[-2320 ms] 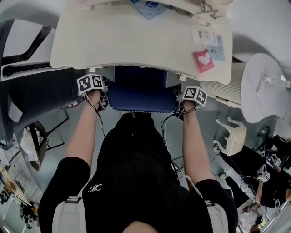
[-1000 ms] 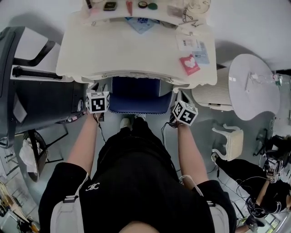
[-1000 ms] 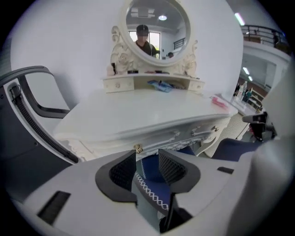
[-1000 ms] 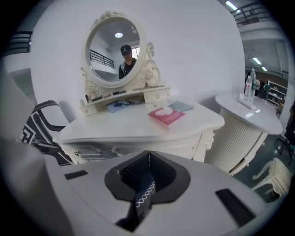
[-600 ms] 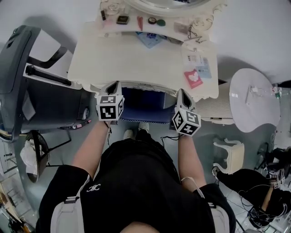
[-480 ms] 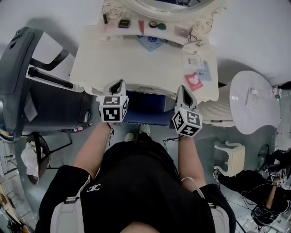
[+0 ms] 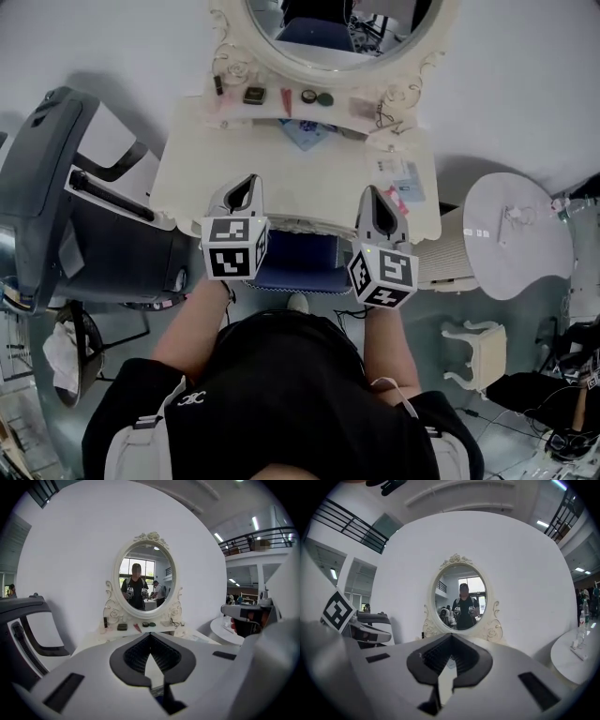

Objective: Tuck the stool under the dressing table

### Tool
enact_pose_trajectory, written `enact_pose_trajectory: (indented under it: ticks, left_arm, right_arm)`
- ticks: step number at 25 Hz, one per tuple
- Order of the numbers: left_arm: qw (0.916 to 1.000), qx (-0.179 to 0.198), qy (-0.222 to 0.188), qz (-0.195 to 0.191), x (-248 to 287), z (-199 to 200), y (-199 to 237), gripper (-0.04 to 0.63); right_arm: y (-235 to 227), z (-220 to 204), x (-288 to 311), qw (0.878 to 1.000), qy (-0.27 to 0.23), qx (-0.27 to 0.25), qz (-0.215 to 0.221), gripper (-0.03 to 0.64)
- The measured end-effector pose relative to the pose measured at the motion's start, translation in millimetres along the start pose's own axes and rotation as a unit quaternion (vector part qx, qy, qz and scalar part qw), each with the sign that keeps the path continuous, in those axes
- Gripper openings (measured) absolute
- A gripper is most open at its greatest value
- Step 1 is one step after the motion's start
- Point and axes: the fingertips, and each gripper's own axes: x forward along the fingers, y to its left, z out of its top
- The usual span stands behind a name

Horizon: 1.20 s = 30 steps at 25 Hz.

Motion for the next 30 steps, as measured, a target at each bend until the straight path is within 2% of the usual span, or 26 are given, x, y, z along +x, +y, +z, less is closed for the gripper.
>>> enact_pose_trajectory:
  ticks: [3, 16, 23, 30]
  left_arm:
    - [0.9997, 0.022, -0.005, 0.004, 2.0, 4.8, 0.1, 0.006]
    - [0.9998, 0.0, 0.008, -0.016, 8.4, 2.4, -13.7, 0.006]
    - [0.9996, 0.024, 0.005, -0.012, 4.8, 4.4, -20.8, 0.006]
    - [0.9994, 0.02, -0.002, -0.029, -0.9, 12.8, -35.5, 0.006]
  right_arm:
    - [7.6, 5.0, 1.0, 1.0, 0.001, -0.004, 0.018, 0.008]
    - [-2.6, 3.7, -2.7, 1.0, 0.005, 0.017, 0.023, 0.008]
    - [2.9, -5.7, -4.4, 1.0, 0.014, -0.007, 0.021, 0.008]
    - [2.5, -9.6, -1.5, 0.999, 0.018, 0.002, 0.027, 0.008]
